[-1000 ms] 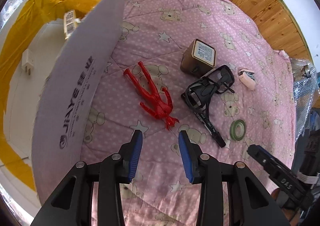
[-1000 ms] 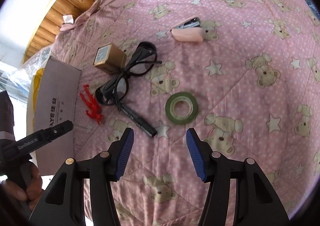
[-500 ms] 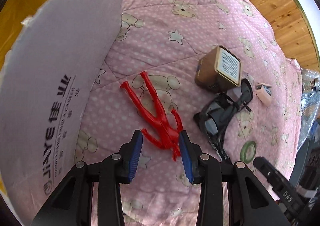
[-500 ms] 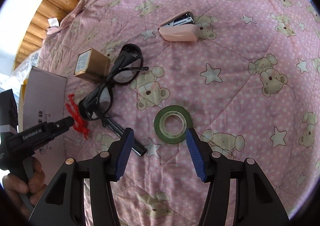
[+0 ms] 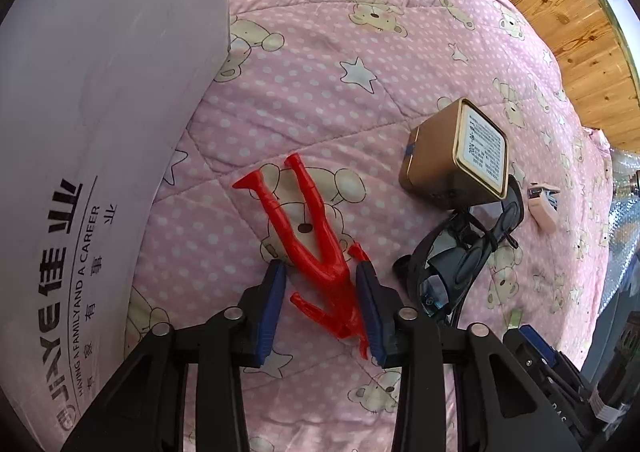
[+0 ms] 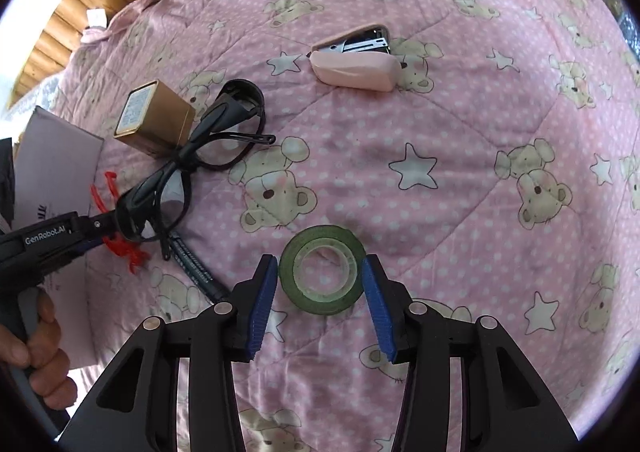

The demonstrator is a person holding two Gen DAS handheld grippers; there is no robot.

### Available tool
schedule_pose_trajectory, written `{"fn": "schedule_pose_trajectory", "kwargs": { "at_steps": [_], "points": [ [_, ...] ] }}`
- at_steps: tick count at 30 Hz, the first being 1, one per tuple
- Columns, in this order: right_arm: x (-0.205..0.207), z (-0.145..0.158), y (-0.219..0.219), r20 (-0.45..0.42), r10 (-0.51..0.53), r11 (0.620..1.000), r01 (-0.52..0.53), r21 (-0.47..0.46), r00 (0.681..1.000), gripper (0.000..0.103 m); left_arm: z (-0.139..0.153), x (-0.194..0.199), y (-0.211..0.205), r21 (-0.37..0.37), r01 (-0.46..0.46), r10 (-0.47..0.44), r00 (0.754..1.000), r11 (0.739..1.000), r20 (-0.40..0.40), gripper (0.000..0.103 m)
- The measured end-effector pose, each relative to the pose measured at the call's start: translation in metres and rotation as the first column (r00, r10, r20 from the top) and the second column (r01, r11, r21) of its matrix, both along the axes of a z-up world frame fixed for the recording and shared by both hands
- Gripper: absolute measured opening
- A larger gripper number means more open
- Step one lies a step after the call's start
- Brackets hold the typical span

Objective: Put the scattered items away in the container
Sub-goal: 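Grasp the red toy figure with the left tool while the right tool reaches the green tape roll, then close the left tool on the red figure while the right tool grasps the green tape roll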

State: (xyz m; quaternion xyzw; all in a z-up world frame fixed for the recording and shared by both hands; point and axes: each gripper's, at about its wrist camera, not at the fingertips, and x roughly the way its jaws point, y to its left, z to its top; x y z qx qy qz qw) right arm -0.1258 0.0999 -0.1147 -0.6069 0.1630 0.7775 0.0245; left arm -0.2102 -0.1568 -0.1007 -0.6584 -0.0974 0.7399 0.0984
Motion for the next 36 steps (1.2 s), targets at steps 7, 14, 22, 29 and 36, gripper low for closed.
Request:
{"fn": "schedule_pose_trajectory", "kwargs": {
  "at_steps": [7, 14, 22, 29, 36],
  "points": [
    [0.012, 0.003, 0.017, 0.011, -0.059, 0.994, 0.059, -0.088, 0.998, 0.014, 0.013, 0.007, -0.002, 0.031, -0.008, 0.009, 0.999, 0.999, -0.033, 0.030],
    [0.023, -0.007, 0.034, 0.058, -0.119, 0.983, 0.126, -0.136, 0.991, 0.021, 0.013, 0.008, 0.000, 0.043, -0.006, 0.007, 1.000, 0.999, -0.019, 0.029],
    [0.019, -0.017, 0.021, 0.061, -0.079, 0.994, 0.084, -0.074, 0.995, 0.021, 0.000, -0.008, 0.008, 0.008, 0.014, -0.014, 1.000, 1.000, -0.028, 0.041],
    [0.018, -0.006, 0.019, 0.041, -0.083, 0.992, 0.087, -0.093, 0.996, 0.015, 0.003, -0.004, -0.002, 0.044, 0.030, -0.028, 0.998, 0.999, -0.051, 0.008],
    [0.014, 0.002, 0.010, 0.023, -0.075, 0.991, 0.077, -0.113, 0.997, 0.015, 0.010, 0.006, -0.010, 0.062, 0.021, -0.018, 0.999, 0.998, -0.048, 0.007]
  ]
}}
